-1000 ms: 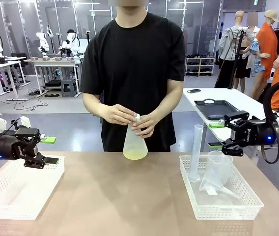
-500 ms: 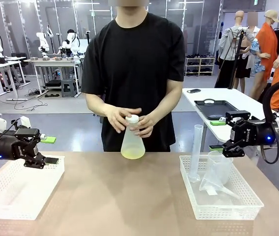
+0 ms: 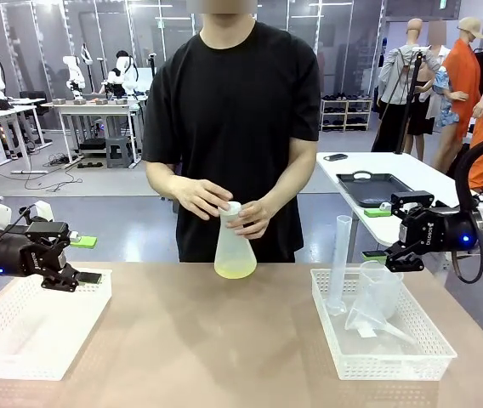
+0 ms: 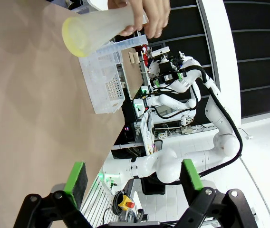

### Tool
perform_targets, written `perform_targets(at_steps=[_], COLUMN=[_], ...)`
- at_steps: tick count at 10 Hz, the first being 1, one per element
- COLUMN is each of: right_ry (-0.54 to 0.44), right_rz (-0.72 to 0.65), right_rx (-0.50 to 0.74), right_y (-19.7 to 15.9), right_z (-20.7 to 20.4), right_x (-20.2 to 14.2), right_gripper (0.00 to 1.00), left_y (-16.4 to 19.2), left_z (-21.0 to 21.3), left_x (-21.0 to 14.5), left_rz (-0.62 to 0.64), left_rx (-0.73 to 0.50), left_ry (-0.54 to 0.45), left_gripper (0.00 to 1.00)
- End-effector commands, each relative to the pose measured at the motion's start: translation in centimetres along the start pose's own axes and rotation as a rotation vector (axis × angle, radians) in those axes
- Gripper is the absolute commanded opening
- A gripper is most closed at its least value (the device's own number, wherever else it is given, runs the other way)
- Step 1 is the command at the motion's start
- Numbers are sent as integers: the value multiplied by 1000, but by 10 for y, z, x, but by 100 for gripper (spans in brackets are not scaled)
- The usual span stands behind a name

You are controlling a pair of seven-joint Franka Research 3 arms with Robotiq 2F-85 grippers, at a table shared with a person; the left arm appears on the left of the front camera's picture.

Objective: Prepare the solutions needed for the experiment.
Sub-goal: When the human places the Big flask in the center of the table, pick up the Big flask and place it in the left Organizing basket.

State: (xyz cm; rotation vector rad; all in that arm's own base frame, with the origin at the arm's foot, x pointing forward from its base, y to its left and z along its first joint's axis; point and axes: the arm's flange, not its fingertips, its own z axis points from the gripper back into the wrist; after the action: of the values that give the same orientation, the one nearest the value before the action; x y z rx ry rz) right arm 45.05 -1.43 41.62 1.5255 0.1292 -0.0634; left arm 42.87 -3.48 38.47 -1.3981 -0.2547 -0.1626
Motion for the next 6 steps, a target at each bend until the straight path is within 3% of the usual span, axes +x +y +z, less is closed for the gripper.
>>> perform_targets(at_steps=[1, 6], right_ry=[4, 4], right_rz=[2, 2], right_rx=[4, 4], right_y=[0, 0], right_z=[0, 0], right_x=[0, 0], right_gripper=[84, 84], left_y=[-2, -2], left_z=[0, 0], left_x=[1, 1], left_rz=[-13, -13], left_rx=[-6, -6], left_ry=[-1, -1], left_gripper=[100, 100])
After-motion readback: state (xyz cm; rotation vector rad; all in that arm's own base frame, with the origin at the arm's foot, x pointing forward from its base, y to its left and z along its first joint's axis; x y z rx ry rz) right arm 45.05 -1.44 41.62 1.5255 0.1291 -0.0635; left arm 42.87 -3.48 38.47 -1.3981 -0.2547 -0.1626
